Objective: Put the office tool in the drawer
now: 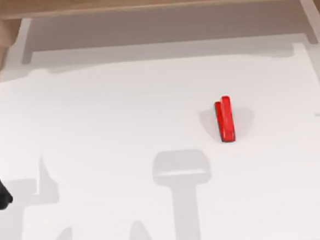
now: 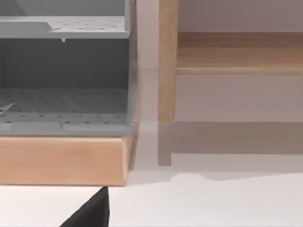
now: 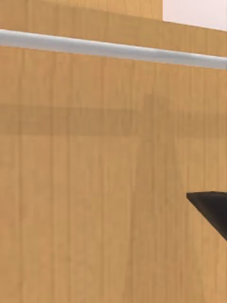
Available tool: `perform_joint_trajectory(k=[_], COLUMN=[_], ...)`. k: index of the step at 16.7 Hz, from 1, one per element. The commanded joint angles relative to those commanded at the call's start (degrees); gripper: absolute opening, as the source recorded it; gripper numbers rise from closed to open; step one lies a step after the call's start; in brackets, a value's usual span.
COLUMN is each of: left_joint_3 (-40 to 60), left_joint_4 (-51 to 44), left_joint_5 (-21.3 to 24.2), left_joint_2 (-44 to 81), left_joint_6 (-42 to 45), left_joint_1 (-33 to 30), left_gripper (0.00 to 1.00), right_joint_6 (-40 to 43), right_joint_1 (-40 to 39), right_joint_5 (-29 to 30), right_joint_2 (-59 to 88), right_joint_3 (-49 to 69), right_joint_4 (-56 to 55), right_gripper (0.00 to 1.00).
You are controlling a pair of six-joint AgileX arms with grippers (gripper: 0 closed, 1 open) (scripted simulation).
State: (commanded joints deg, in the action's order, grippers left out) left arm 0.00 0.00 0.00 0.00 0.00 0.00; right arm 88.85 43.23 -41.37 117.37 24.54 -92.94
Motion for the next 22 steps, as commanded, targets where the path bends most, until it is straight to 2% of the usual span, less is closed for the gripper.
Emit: perform_joint_trajectory(k=[5, 10, 14, 17, 22], left_joint_3=[0.0, 0.0, 0.0, 0.0, 0.0], left_joint_4=[0.0, 0.0, 0.0, 0.0, 0.0], left_joint_5=[0.0, 0.0, 0.0, 0.0, 0.0], left_joint_2=[0.0, 0.0, 0.0, 0.0, 0.0], left_joint_6=[0.0, 0.0, 0.0, 0.0, 0.0], left_joint_1=[0.0, 0.0, 0.0, 0.0, 0.0], left_gripper=[1.0, 1.0, 1.0, 1.0, 1.0], right_joint_6=[-2.13, -11.64, -24.81, -36.71, -56.88], right_joint_1=[-5.7, -21.58, -36.1, -45.28, -53.62], right_joint_5=[-3.87, -7.15, -5.43, -2.71, 2.63], right_joint_2=[-2.32, -4.63, -3.64, -2.58, -2.37], right_joint_3=[-2.3, -1.0, 2.83, 4.72, 10.16], right_joint_4=[-1.78, 0.99, 9.84, 20.53, 42.15], right_gripper=[1.0, 1.0, 1.0, 1.0, 1.0])
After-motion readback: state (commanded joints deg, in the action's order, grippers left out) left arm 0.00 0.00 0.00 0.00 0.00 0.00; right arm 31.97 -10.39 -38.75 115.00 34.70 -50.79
